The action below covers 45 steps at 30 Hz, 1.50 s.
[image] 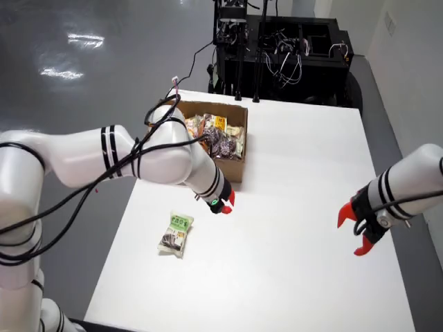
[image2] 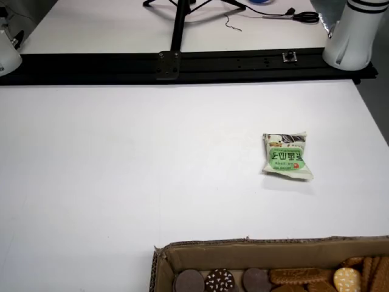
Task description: Grasp a snack and put it in the bin.
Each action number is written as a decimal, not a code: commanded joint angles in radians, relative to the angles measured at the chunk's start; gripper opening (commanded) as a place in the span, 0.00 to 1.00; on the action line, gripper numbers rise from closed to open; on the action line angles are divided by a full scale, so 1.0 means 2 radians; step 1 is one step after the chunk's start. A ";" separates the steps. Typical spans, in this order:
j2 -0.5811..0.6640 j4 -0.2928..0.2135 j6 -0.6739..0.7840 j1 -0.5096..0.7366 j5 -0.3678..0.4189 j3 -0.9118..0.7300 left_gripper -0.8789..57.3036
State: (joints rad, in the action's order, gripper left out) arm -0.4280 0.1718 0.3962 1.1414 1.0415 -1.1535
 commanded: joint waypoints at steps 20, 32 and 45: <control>0.000 0.000 -0.010 -0.007 0.004 0.000 0.08; 0.000 0.000 -0.007 -0.012 0.002 0.000 0.06; 0.000 0.000 0.001 -0.012 0.003 0.000 0.04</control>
State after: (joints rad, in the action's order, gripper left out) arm -0.4280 0.1718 0.3956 1.1162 1.0471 -1.1535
